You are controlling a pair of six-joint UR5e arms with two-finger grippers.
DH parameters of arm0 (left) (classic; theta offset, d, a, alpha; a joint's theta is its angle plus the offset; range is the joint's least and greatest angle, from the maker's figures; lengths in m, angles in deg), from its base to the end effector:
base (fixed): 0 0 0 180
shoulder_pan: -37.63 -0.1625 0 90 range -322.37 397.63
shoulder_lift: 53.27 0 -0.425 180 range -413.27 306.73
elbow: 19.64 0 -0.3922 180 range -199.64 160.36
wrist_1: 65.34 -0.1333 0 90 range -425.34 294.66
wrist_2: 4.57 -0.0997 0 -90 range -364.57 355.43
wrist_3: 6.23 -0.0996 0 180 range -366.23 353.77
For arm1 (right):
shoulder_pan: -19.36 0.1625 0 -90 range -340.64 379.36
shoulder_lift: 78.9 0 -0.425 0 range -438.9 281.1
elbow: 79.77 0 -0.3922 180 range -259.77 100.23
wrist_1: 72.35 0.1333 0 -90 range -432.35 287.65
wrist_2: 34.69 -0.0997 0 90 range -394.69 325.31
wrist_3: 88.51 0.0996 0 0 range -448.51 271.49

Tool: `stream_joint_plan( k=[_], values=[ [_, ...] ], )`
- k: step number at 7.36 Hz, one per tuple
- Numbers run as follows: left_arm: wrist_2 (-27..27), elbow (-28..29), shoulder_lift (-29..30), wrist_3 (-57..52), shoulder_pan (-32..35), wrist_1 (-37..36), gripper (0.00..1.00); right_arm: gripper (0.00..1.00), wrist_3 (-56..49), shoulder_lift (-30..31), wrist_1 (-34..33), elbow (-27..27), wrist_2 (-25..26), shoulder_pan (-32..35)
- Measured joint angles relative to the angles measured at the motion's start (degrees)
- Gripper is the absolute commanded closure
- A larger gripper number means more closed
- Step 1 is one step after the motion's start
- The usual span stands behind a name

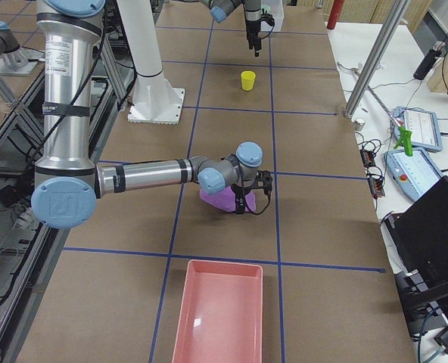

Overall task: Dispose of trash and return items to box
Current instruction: 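Move the left gripper above the yellow cup while the right gripper reaches the purple cloth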

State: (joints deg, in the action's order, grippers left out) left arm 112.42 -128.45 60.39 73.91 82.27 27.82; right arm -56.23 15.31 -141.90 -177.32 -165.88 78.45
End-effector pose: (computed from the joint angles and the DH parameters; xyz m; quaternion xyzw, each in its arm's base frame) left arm 0.3601 -0.4794 0.2778 -0.0186 0.4337 -0.1815 0.8824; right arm -0.1894 -0.4482 0.5919 -0.0160 -0.3943 -0.0615 0.9168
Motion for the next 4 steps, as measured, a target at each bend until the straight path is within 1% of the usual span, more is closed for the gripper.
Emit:
stream_joint_plan(
  k=[1,2,3,4],
  values=[
    [-0.02,-0.01,-0.09,-0.04,0.00,0.00,0.02,0.21,0.09,-0.47,0.28,0.90,0.40,-1.12],
    [-0.06,-0.03,-0.09,-0.10,0.01,0.00,0.02,0.68,0.13,-1.06,0.40,1.91,0.55,-2.02],
    [-0.06,-0.02,-0.16,-0.18,0.03,0.00,0.02,1.00,0.16,-1.50,0.45,2.85,0.52,-2.64],
    [-0.03,-0.03,-0.22,-0.22,0.06,0.00,0.02,1.00,0.15,-1.76,0.51,3.31,0.37,-2.88]
  ],
)
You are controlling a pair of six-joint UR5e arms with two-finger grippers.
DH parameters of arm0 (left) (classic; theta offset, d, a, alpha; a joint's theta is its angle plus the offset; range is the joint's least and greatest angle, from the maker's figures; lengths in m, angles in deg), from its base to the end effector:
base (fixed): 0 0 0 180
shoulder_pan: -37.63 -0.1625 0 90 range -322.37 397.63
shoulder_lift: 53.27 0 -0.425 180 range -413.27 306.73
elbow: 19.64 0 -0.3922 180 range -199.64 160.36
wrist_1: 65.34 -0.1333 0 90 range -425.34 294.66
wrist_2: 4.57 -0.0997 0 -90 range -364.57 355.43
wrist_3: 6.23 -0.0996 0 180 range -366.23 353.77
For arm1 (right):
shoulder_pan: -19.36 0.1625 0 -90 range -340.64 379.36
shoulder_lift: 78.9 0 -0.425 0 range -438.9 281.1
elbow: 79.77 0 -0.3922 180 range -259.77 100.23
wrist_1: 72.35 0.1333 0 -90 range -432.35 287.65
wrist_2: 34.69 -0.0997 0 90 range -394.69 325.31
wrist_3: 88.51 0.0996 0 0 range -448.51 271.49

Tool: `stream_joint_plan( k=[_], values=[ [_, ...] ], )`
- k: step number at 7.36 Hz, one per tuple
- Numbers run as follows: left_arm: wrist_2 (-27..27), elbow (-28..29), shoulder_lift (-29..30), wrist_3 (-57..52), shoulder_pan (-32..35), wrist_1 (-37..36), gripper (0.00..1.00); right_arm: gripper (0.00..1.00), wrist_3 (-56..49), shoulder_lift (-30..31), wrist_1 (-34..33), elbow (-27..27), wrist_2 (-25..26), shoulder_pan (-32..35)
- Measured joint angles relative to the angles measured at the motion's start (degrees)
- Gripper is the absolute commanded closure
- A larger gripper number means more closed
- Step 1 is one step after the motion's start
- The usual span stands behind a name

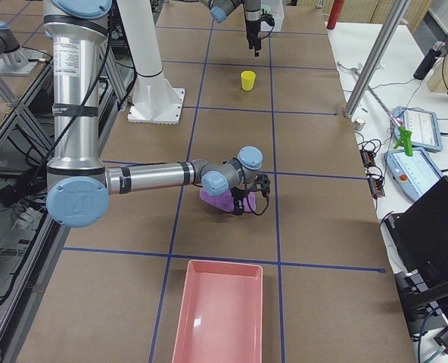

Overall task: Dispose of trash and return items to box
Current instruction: 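Grasp the yellow cup with the left gripper while the right gripper lifts the cloth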

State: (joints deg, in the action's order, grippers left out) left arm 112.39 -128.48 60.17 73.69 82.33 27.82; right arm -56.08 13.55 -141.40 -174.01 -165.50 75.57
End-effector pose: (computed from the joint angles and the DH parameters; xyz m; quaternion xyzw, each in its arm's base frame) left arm 0.3591 -0.4794 0.2798 -0.0181 0.4324 -0.1809 0.8832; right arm -0.2186 -0.4493 0.6058 -0.0319 -0.3872 -0.0796 0.9180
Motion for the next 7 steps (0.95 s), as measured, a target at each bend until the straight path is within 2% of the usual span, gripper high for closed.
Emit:
stream_joint_plan(
  k=[4,7],
  values=[
    [-0.06,0.82,0.23,-0.04,-0.07,0.06,0.02,1.00,0.12,0.11,3.04,-1.43,-2.68,1.48],
    [-1.19,2.65,0.23,0.13,-1.10,1.02,0.02,1.00,0.18,0.71,1.13,-5.61,-6.96,7.44]
  ],
)
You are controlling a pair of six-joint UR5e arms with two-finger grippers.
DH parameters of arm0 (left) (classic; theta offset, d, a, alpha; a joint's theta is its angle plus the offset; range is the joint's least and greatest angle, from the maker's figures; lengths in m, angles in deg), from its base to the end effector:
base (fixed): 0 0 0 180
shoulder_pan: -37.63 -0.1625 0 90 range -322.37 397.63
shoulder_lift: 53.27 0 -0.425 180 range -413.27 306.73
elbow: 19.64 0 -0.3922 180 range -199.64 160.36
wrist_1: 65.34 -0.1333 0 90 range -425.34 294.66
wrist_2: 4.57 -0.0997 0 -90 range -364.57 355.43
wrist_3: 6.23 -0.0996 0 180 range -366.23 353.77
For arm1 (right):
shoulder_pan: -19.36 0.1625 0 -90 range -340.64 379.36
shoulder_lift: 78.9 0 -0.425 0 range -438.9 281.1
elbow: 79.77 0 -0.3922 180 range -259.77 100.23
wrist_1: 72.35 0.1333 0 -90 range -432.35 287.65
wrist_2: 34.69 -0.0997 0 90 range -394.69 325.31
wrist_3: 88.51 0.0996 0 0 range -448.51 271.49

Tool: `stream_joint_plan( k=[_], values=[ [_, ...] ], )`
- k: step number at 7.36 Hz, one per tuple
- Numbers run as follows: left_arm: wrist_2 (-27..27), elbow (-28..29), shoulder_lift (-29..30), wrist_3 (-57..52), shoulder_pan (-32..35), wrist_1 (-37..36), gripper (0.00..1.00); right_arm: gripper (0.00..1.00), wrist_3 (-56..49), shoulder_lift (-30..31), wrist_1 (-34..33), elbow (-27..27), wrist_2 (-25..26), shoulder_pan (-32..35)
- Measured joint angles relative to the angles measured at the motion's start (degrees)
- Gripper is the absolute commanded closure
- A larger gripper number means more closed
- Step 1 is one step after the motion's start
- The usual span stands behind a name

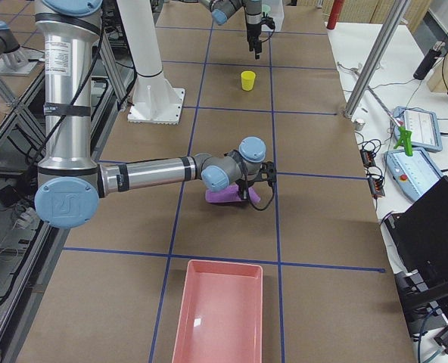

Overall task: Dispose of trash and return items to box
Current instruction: 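Grasp the yellow cup with the left gripper while the right gripper lifts the cloth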

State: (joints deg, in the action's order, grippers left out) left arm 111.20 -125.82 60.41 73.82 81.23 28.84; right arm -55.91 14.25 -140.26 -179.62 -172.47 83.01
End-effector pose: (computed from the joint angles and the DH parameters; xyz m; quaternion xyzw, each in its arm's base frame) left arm 0.3766 -0.4829 0.2955 -0.0199 0.4194 -0.1815 0.8892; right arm -0.1623 -0.4617 0.5517 0.0049 -0.4533 -0.0523 0.8898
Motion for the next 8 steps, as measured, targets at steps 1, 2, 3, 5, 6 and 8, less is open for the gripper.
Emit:
stream_joint_plan(
  k=[1,2,3,5,6,8],
  values=[
    [-1.00,0.41,-0.09,0.57,-1.16,1.02,0.02,1.00,0.00,0.05,-1.07,-1.48,-1.71,2.19],
    [-1.44,0.50,0.17,1.84,-2.26,1.54,0.02,1.00,-0.01,0.17,-1.98,-2.95,-2.93,4.22],
    [-1.67,0.59,0.54,3.03,-3.42,1.73,0.02,1.00,-0.05,0.48,-2.60,-4.55,-3.70,6.08],
    [-1.86,1.29,0.97,3.81,-5.23,2.02,0.05,1.00,-0.12,1.07,-3.04,-6.66,-5.72,10.68],
    [-1.91,2.15,1.09,4.40,-5.99,2.89,0.11,1.00,-0.32,1.20,-3.08,-7.05,-6.58,13.35],
    [-2.30,3.92,1.35,6.48,-6.60,5.79,0.51,1.00,-1.55,1.86,-3.10,-7.04,-7.35,17.99]
  ],
)
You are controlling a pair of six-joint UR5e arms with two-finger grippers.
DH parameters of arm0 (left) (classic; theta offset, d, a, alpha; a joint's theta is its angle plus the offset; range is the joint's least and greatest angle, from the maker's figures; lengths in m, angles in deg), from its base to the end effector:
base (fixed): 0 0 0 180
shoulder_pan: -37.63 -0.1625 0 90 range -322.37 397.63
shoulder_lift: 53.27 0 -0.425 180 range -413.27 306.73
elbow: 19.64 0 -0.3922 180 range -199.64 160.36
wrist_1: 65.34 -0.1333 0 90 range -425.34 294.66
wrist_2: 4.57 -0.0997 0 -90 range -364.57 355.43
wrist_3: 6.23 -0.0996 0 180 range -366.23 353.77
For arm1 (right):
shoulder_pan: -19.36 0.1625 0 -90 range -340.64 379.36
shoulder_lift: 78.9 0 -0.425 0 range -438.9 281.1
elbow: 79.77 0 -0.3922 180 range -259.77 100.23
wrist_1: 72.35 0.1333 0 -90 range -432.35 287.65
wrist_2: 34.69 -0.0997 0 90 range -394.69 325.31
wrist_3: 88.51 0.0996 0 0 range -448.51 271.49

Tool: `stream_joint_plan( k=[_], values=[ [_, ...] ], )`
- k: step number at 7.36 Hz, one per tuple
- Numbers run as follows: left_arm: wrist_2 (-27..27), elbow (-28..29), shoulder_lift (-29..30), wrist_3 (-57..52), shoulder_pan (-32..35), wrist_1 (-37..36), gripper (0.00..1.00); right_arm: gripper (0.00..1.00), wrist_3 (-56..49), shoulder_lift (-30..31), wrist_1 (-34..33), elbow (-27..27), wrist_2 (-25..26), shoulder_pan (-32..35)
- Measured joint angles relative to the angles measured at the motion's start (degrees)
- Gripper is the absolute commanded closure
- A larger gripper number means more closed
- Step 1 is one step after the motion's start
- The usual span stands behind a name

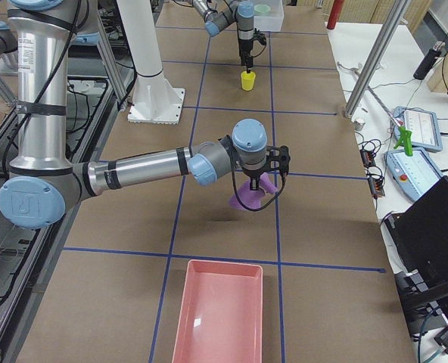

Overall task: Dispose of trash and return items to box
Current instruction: 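Grasp the yellow cup with the left gripper while the right gripper lifts the cloth, then lift the yellow cup off the table with the left gripper and carry it away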

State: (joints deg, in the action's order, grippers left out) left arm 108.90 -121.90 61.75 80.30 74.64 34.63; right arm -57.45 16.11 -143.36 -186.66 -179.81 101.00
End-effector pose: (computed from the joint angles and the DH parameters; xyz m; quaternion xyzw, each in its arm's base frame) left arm 0.4440 -0.4519 0.2989 -0.0391 0.4326 -0.1808 0.8824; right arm -0.0161 -0.4641 0.5029 0.0717 -0.4994 0.0474 0.8621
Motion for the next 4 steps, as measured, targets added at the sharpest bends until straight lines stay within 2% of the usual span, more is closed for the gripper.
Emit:
stream_joint_plan(
  k=[1,2,3,4],
  values=[
    [-0.47,0.81,0.38,0.42,-0.08,0.59,0.76,1.00,-2.41,0.63,-0.12,0.53,0.19,1.96],
    [-1.00,1.76,0.93,1.23,-0.13,0.83,0.89,1.00,-7.12,1.43,-1.09,1.31,0.82,3.80],
    [-1.84,2.49,1.43,2.72,-0.33,0.97,1.00,1.00,-14.22,2.26,-3.75,1.90,2.17,5.96],
    [-2.47,2.89,1.76,3.72,-0.59,1.07,1.00,1.00,-21.84,2.86,-7.39,2.14,3.69,8.63]
  ],
)
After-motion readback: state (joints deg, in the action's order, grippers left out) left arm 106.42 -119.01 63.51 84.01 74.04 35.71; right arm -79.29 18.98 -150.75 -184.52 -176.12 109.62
